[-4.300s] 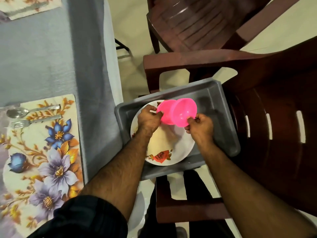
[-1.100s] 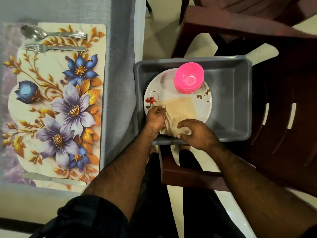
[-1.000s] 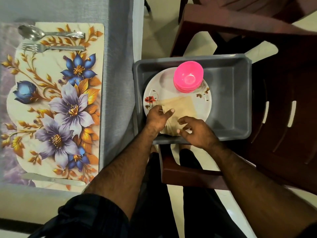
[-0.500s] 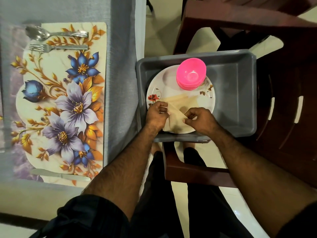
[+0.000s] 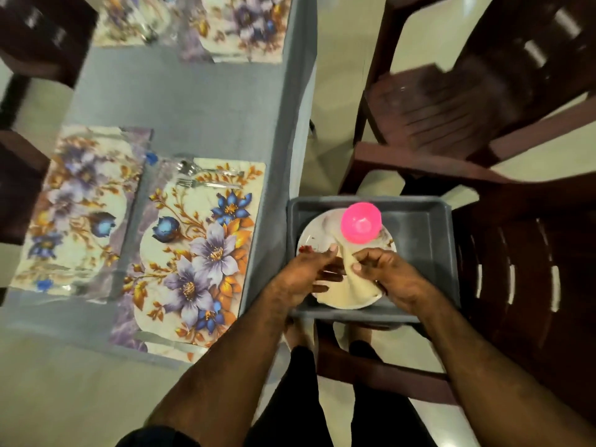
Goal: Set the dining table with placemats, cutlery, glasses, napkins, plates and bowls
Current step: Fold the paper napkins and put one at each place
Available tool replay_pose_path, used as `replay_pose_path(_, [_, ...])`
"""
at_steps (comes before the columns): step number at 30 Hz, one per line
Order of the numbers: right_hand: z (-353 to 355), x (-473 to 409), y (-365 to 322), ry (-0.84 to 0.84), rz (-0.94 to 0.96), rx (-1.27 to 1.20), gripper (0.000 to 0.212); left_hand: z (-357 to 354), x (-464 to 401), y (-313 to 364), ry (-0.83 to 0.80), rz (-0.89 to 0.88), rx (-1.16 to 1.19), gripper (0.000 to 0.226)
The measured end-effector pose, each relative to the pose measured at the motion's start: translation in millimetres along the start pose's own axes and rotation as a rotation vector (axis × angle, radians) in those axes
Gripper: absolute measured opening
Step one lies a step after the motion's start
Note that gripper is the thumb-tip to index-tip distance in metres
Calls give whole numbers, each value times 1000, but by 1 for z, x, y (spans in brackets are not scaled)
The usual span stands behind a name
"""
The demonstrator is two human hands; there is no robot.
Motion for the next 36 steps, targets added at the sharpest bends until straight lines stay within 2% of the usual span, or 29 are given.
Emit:
replay_pose_path(2, [-7, 19, -32, -14, 61, 63, 47, 11, 26, 24, -6, -74, 119, 19])
replay_pose_path(4, [-10, 41, -62, -17, 101, 80, 41, 21, 52, 47, -19, -140, 223, 9])
replay_pose_path(9, [-54, 99, -120, -240, 167, 22, 43, 43, 109, 79, -155, -257, 489, 49])
replay_pose_path(11, [-70, 112, -134, -228, 210, 65, 49, 53, 133, 88, -168, -293, 515, 58])
replay_pose_path(13, [-82, 117, -143, -159, 248, 114, 55, 73, 155, 92, -80, -337, 505, 59])
replay_pose_path(15, [-98, 124, -148, -116, 266, 159, 50, 104, 170, 89, 61, -376, 482, 55])
replay_pose_path(18, [-132, 131, -145, -117, 282, 220, 65, 160, 189, 77, 252, -417, 436, 40])
replay_pose_path(19, [-147, 134, -144, -125, 286, 229, 63, 179, 197, 71, 285, -432, 434, 36])
replay_pose_path(21, [-175, 141, -139, -154, 287, 263, 53, 212, 212, 61, 324, -456, 424, 30])
replay_pose_path(24, [-233, 151, -121, -201, 292, 336, 68, 269, 237, 30, 362, -455, 425, 26])
replay_pose_path(27, [-297, 169, -101, -258, 317, 431, 60, 325, 259, -5, 394, -462, 436, 23])
replay_pose_path(31, [-377, 195, -70, -282, 383, 464, 72, 394, 286, -42, 488, -473, 407, 19])
replay_pose_path(34, [-421, 226, -53, -305, 390, 566, 32, 424, 298, -52, 469, -482, 464, 13])
replay_pose_path(36, [-428, 235, -50, -283, 374, 578, 16, 436, 301, -52, 451, -474, 500, 13])
Point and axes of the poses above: each hand's wrist, its own x-axis away from the middle knuckle, its own z-axis out of the back of the hand, y = z × x, the point moved 8 cm from there along -x, towards the middle knuckle, and after that the axes turned 15 degrees about y, right-handed, at the moved point
